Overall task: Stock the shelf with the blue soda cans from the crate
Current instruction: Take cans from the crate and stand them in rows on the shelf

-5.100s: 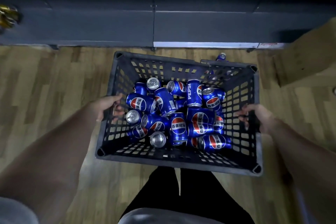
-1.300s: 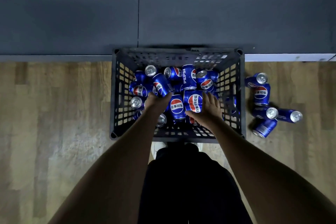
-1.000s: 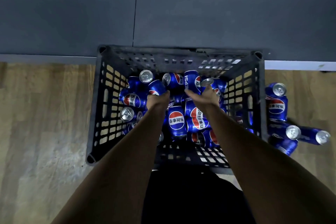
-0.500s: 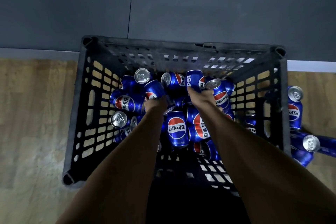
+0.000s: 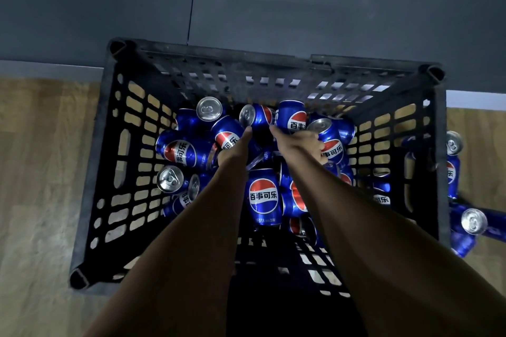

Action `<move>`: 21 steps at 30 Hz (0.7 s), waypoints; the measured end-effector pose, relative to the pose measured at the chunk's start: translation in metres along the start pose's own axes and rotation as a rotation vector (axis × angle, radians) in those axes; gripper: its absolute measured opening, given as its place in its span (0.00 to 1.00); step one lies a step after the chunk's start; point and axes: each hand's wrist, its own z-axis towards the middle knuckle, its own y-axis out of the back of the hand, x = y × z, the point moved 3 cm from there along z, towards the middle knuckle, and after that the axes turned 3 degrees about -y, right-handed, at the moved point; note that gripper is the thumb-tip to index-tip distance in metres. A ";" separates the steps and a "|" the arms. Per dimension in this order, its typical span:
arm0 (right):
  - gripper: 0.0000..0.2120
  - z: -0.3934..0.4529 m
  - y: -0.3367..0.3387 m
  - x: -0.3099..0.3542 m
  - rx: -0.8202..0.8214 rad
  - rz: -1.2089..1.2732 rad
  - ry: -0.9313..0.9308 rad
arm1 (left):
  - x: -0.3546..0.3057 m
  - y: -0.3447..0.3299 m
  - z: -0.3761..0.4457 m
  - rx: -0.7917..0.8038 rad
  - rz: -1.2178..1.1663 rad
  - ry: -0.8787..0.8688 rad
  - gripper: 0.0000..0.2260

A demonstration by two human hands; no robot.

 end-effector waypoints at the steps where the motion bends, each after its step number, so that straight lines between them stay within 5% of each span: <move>1: 0.45 0.001 -0.002 0.000 0.002 0.027 0.004 | 0.000 -0.001 0.004 -0.003 0.019 -0.032 0.36; 11: 0.42 -0.002 0.006 0.002 0.155 0.123 0.055 | -0.002 0.011 -0.007 -0.052 0.007 0.128 0.49; 15: 0.30 -0.026 0.028 0.004 0.212 0.277 0.095 | -0.008 0.022 -0.039 -0.029 -0.028 0.111 0.44; 21: 0.33 -0.104 0.088 0.011 0.144 0.448 0.176 | -0.050 0.055 -0.123 -0.031 -0.064 -0.050 0.35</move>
